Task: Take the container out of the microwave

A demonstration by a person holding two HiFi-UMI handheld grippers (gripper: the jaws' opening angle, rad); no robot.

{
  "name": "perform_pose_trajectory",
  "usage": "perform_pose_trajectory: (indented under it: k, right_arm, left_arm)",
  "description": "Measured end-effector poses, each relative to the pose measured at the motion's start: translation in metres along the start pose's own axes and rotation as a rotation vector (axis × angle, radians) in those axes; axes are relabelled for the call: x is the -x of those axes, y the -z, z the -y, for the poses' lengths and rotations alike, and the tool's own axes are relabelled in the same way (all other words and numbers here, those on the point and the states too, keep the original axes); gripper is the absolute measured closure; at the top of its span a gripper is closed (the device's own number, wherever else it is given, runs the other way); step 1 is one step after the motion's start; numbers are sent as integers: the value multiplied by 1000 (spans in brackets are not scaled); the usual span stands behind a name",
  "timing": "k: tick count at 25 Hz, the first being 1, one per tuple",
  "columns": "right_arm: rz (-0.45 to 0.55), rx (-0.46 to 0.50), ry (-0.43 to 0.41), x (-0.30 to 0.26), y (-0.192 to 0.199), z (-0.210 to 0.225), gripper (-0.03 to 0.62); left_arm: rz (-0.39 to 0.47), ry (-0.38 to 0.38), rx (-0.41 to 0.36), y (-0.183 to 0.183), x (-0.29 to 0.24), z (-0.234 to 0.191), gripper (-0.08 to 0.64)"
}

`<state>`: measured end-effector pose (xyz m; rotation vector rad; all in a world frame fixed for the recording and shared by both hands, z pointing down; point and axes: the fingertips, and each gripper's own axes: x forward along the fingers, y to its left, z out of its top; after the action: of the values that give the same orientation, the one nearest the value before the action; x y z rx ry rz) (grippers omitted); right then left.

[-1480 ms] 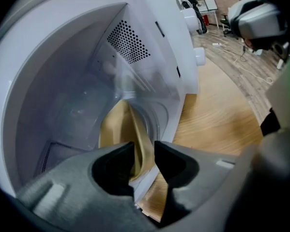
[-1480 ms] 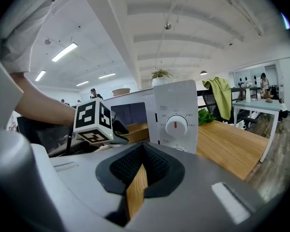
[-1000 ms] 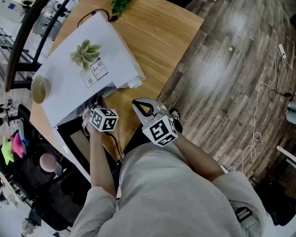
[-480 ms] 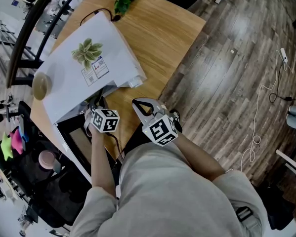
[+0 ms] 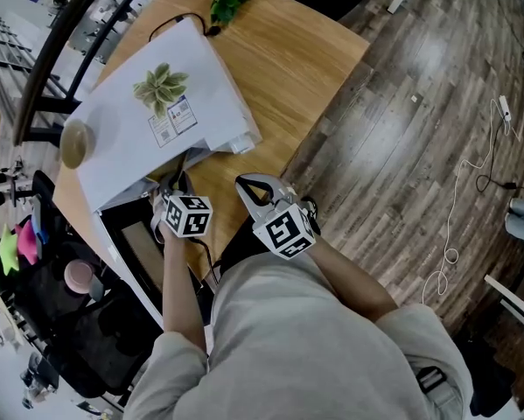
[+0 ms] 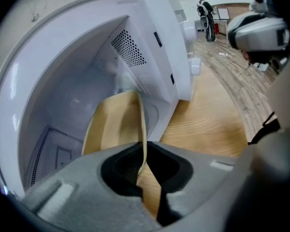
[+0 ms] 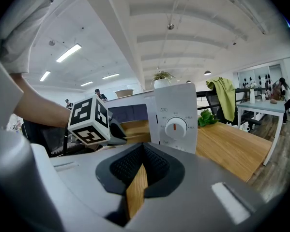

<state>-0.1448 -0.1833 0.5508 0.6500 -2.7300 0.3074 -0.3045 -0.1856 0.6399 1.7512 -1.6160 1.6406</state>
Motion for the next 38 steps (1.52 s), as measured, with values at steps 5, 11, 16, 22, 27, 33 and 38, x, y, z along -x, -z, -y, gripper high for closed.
perform_pose_trajectory:
  k: [5, 11, 16, 22, 27, 33, 38]
  right_arm:
    - [-3, 4, -11, 2, 0, -2, 581]
    - [-2, 10, -29, 5, 0, -5, 581]
    - [-9, 18, -49, 8, 3, -9, 581]
    - [-18, 41, -85, 12, 5, -16, 581]
    - [-18, 58, -119, 16, 6, -23, 581]
    - [-17, 65, -153, 22, 9, -28, 581]
    - [-21, 83, -175, 26, 11, -29, 581]
  left_arm:
    - [6, -4, 21, 1, 5, 3, 532]
    - [14, -1, 68, 2, 14, 10, 532]
    - [11, -5, 111, 8, 20, 16, 532]
    - [12, -20, 161, 15, 32, 24, 532]
    - [9, -29, 186, 19, 41, 34, 532]
    - [11, -39, 228, 23, 52, 47, 532]
    - [15, -56, 264, 25, 61, 57, 532]
